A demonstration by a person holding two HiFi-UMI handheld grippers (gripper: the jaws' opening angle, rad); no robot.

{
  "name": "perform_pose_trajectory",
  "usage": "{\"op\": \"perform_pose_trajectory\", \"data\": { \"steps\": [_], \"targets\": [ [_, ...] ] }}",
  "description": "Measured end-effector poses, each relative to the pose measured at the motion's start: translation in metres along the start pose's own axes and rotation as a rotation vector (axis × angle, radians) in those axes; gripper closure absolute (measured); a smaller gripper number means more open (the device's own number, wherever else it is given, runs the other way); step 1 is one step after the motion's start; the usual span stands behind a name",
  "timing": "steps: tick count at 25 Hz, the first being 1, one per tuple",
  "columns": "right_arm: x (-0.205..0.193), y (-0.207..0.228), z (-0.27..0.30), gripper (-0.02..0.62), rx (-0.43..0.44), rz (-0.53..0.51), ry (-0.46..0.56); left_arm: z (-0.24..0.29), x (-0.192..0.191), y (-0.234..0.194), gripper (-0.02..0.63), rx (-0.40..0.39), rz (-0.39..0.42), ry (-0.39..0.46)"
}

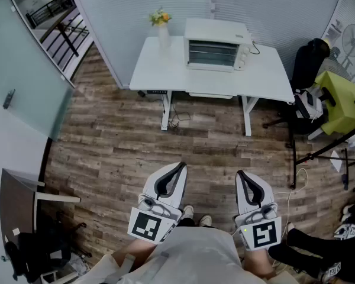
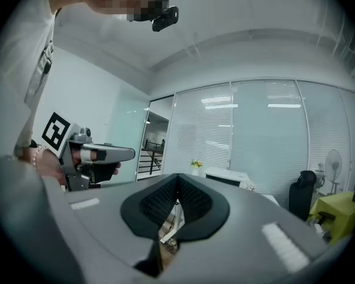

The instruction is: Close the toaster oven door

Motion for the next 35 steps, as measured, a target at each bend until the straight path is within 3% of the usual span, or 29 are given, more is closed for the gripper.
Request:
{"op": "perform_pose_trajectory", "data": {
  "steps": [6, 16, 28, 35],
  "targets": [
    [-0.001, -0.005, 0.009, 0.591, 0.012, -0.017, 0.022, -0.001, -0.001, -0.011, 0.601, -0.014, -0.011, -0.007],
    [-0.016, -0.018, 0.009, 0.591, -0.047, 0.041, -0.016, 0.000, -0.017, -0.017, 0.601, -0.072, -0.015, -0.039],
    [-0.015, -0.004, 0.027, 0.591, -0.037, 0.001, -0.004, 0.016, -0.021, -0.026, 0.601, -0.071, -0.027, -0.047],
    [-0.016, 0.029, 0.043, 0.591, -0.032, -0.004, 0.009, 0.051, -0.021, -0.026, 0.601, -0.066, -0.026, -0.035]
  ]
}}
Point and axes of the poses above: the fingertips, and each gripper's own axes: z forward along the fingers, y to its right, x out of its top, the point moved 9 cm from there along -z, backward along the fingers, and after that the axes turned 5 degrees about x, right-handed, at the moved point
